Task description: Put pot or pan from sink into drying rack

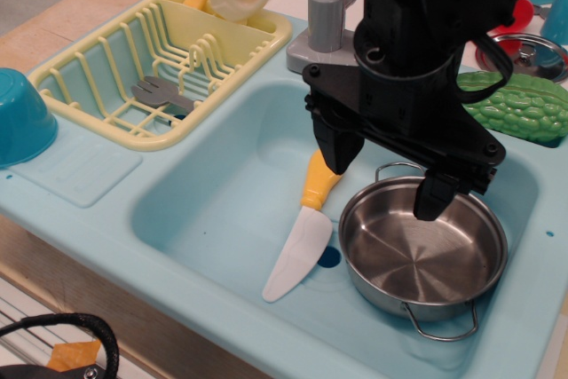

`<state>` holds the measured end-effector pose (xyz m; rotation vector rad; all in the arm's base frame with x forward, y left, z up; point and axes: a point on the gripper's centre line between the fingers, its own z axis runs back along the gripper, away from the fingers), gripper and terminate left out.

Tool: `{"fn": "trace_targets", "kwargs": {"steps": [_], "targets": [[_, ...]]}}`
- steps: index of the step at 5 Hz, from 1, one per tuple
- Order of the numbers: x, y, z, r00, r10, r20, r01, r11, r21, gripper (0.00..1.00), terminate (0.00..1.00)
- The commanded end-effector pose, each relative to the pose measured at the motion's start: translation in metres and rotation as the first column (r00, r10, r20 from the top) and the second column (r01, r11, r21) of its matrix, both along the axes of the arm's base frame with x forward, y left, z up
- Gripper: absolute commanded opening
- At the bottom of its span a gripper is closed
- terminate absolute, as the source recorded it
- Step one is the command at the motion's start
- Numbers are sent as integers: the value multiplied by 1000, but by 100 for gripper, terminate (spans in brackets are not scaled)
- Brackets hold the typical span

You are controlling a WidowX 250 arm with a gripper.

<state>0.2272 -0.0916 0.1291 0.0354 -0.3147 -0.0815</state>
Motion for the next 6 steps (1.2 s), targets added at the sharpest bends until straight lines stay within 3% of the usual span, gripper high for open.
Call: {"fn": "trace_targets", "kwargs": {"steps": [1,2,6], "targets": [[0,0,0,1000,0,0,0,1000,0,100,0],[-6,2,-9,993,110,-49,-109,994,24,100,0],[-21,11,-58,971,218,-102,-228,968,-108,100,0]]}}
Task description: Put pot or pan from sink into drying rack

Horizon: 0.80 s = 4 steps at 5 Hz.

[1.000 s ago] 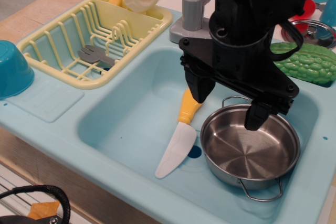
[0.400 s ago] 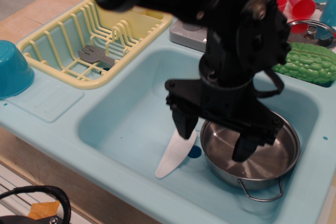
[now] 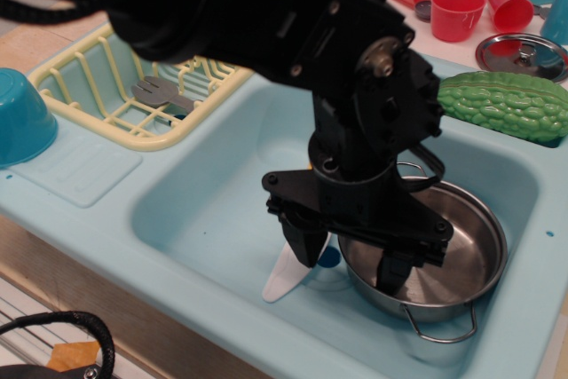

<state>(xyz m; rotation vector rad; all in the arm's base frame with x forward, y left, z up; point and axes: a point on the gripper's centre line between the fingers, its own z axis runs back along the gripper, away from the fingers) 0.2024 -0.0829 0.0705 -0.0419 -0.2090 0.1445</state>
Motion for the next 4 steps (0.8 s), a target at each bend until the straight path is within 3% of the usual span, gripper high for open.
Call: {"fn": "trace_targets", "kwargs": {"steps": [1,3,4], "targets": [[4,1,-8,999,34,10,-34,999,-33,0,0],[3,-1,-4,999,43,10,-43,999,-27,0,0],[5,6,20,998,55,2,-55,998,13,0,0]]}}
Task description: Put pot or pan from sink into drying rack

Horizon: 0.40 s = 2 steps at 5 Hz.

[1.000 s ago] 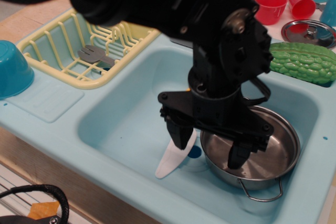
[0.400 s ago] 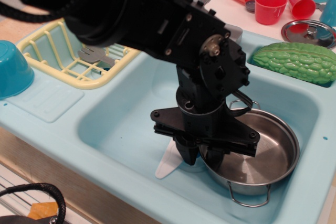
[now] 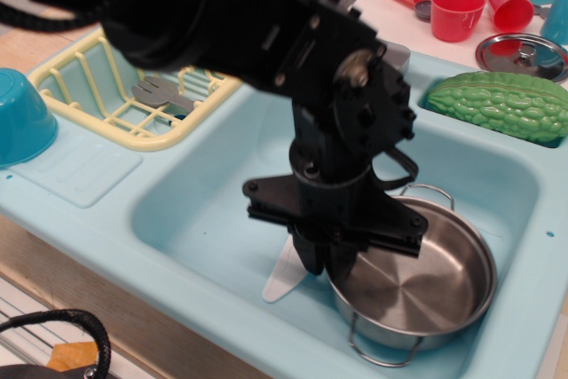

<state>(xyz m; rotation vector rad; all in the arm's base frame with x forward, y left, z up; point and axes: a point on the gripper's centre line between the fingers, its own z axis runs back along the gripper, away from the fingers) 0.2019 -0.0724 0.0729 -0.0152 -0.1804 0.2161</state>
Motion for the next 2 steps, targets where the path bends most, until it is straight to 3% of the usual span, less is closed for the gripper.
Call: {"fn": "trace_targets", "kwargs": {"steps": [1,2], "targets": [[2,13,37,997,11,82,-14,999,32,0,0],[5,46,57,998,32,62,-36,997,65,0,0]]}}
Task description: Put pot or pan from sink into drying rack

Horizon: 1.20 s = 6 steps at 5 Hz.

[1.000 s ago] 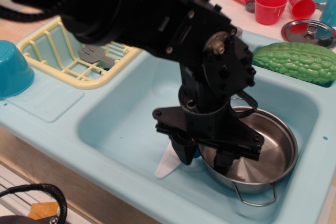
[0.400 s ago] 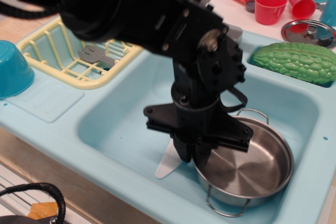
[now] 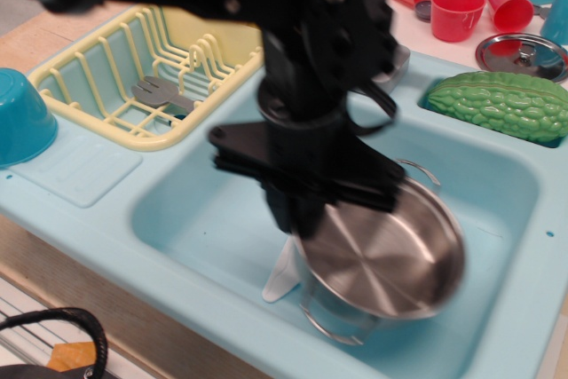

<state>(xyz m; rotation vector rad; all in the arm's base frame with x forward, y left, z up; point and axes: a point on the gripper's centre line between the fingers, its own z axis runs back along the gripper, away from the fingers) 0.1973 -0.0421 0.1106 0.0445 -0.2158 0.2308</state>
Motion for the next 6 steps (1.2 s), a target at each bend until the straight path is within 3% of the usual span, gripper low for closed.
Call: {"fn": "trace_targets", "kwargs": {"steps": [1,2,3,5,6], "targets": [[12,49,35,997,39,61,-40,999,26,0,0],[20,78,48,993,106,60,-107,994,18,0,0],[32,99,57,986,138,94,-139,990,-2,0,0],[48,145,80,937,313,155,-307,950,-63,0,0],[55,165,76,926,359,116,-350,932,-88,0,0]]}}
